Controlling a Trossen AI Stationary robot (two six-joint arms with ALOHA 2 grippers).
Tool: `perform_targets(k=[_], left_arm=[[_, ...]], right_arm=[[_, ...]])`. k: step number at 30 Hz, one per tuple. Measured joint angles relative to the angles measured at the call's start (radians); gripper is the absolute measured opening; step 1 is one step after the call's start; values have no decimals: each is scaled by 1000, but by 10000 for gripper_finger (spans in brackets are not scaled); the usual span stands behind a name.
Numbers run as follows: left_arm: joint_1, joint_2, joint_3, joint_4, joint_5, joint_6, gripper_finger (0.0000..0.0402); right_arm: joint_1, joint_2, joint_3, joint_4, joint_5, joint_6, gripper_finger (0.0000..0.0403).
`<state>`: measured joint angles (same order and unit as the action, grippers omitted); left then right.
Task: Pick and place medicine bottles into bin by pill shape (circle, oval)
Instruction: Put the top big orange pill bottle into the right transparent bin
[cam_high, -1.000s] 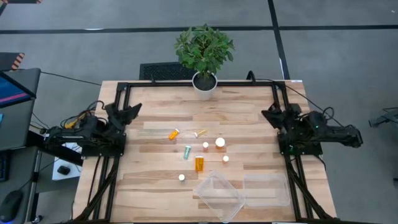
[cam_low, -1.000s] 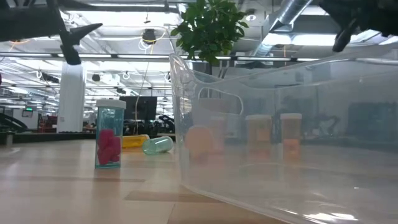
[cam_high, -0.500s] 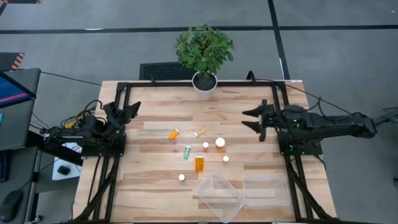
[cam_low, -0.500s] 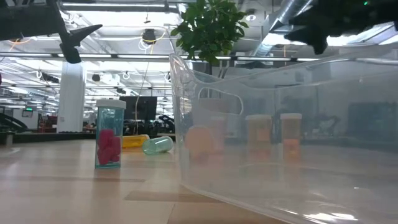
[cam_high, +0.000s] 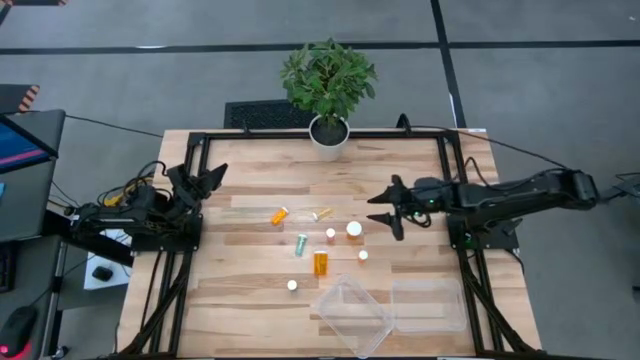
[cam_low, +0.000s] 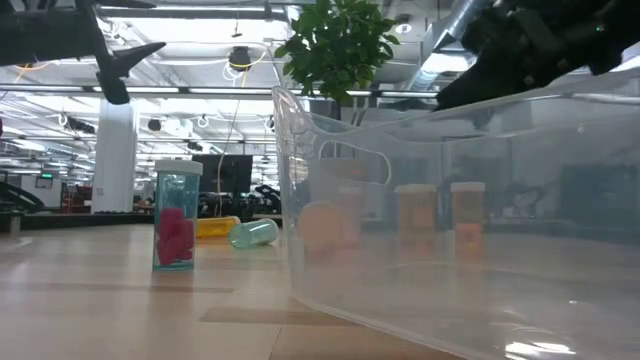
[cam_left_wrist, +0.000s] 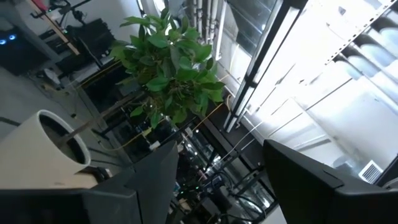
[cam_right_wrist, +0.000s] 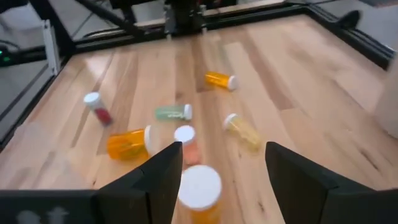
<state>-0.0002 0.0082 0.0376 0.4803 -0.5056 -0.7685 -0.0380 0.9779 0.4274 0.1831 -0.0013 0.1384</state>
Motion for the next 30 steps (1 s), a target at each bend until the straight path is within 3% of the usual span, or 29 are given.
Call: perform_targets(k=[11, 20, 30], left_arm=[[0, 0, 0, -27, 3, 37, 230], [0, 0, 0, -30, 3, 54, 230], [0, 0, 0, -45, 4, 53, 230]], right_arm=[[100, 203, 0, 175, -2, -68, 260], [114, 294, 45, 167, -4, -81, 317], [67, 437, 136, 97, -1, -113, 318]])
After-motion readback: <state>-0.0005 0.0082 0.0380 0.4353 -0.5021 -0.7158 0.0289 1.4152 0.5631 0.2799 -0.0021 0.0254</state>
